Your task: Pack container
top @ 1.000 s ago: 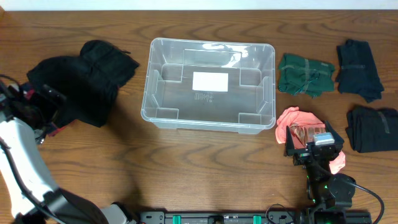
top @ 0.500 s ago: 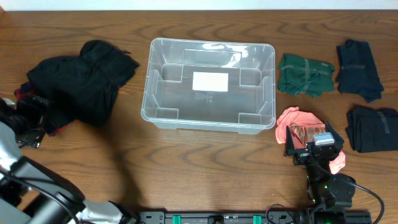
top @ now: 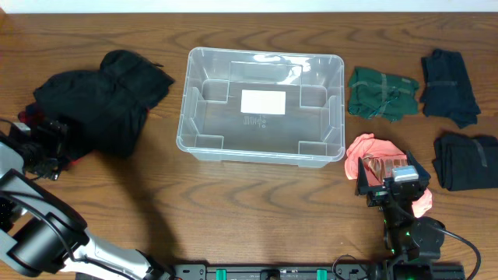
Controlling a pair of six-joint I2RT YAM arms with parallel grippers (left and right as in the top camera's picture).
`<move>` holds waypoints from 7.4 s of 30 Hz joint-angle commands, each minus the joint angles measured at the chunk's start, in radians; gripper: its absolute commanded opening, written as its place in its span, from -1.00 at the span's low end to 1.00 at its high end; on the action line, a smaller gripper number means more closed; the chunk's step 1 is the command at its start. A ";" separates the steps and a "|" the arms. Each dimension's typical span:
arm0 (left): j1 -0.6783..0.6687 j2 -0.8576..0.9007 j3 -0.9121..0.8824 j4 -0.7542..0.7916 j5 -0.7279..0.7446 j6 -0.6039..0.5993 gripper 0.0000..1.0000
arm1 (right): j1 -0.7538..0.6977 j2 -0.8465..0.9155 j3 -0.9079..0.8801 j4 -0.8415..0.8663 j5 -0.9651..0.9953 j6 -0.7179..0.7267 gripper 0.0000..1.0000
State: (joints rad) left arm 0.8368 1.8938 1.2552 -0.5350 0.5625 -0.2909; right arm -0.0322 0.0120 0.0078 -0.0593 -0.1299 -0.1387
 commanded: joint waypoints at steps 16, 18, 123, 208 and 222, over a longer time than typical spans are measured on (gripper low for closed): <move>-0.175 0.014 0.003 0.101 0.025 0.005 -0.15 | 0.007 -0.005 -0.002 -0.004 0.006 0.011 0.98; -0.173 0.014 0.003 0.100 0.025 0.005 -0.60 | 0.007 -0.005 -0.002 -0.004 0.006 0.011 0.99; -1.135 -0.238 0.003 0.536 0.584 0.142 -0.88 | 0.007 -0.005 -0.002 -0.004 0.006 0.011 0.99; -1.277 -0.171 0.079 0.270 -0.697 0.362 0.15 | 0.007 -0.005 -0.002 -0.004 0.006 0.011 0.99; -1.287 0.045 0.079 0.359 -0.698 0.418 0.16 | 0.007 -0.005 -0.002 -0.004 0.006 0.011 0.98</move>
State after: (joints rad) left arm -0.4526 1.9072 1.3136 -0.1753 -0.1345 0.0975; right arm -0.0322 0.0120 0.0078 -0.0597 -0.1299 -0.1383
